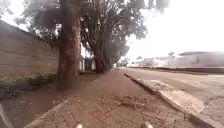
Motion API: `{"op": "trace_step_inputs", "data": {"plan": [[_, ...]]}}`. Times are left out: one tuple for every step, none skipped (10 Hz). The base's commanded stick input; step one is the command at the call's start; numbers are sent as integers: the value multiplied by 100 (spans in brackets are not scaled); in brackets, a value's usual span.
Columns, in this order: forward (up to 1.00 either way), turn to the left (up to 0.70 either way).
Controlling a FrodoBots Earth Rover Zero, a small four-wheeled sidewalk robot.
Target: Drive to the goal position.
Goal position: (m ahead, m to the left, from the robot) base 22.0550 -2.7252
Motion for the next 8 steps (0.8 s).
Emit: {"op": "trace_step_inputs", "data": {"plan": [[50, 0], [50, 0], [50, 0], [50, 0], [50, 0], [50, 0], [50, 0], [50, 6]]}}
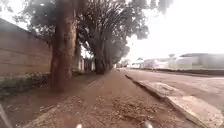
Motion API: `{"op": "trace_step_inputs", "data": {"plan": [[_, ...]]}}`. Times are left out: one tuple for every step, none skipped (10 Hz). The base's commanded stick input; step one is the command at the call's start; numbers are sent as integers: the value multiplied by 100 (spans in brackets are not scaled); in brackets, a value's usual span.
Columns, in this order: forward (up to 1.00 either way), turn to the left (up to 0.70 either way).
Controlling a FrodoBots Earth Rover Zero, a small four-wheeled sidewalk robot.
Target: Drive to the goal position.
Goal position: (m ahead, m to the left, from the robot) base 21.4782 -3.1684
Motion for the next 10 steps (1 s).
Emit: {"op": "trace_step_inputs", "data": {"plan": [[50, 14], [50, 15], [50, 13], [50, 19], [50, 34], [50, 49], [50, 7], [50, 15], [50, 12], [50, 5]]}}
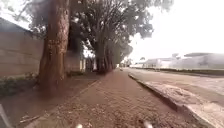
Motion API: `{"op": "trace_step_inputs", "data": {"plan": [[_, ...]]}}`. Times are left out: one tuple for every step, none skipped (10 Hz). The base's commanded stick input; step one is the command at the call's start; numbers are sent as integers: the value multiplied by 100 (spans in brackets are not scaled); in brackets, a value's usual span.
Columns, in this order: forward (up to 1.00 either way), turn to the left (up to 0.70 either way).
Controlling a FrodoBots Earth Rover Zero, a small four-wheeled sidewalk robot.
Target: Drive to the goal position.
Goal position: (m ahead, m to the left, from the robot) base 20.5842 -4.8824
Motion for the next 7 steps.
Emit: {"op": "trace_step_inputs", "data": {"plan": [[50, 0], [50, 2], [50, 3], [50, 5], [50, 7], [50, 7], [50, 7]]}}
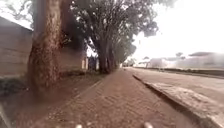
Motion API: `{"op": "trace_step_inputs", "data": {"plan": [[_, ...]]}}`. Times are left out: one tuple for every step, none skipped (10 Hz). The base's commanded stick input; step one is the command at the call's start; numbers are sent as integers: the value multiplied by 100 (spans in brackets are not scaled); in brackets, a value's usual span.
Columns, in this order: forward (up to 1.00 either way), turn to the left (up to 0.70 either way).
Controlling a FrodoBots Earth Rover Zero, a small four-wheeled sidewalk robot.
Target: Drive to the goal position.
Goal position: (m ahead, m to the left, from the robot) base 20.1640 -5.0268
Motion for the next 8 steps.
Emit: {"op": "trace_step_inputs", "data": {"plan": [[50, 6], [50, 5], [50, 1], [50, 3], [50, 6], [50, 6], [50, 7], [50, 6]]}}
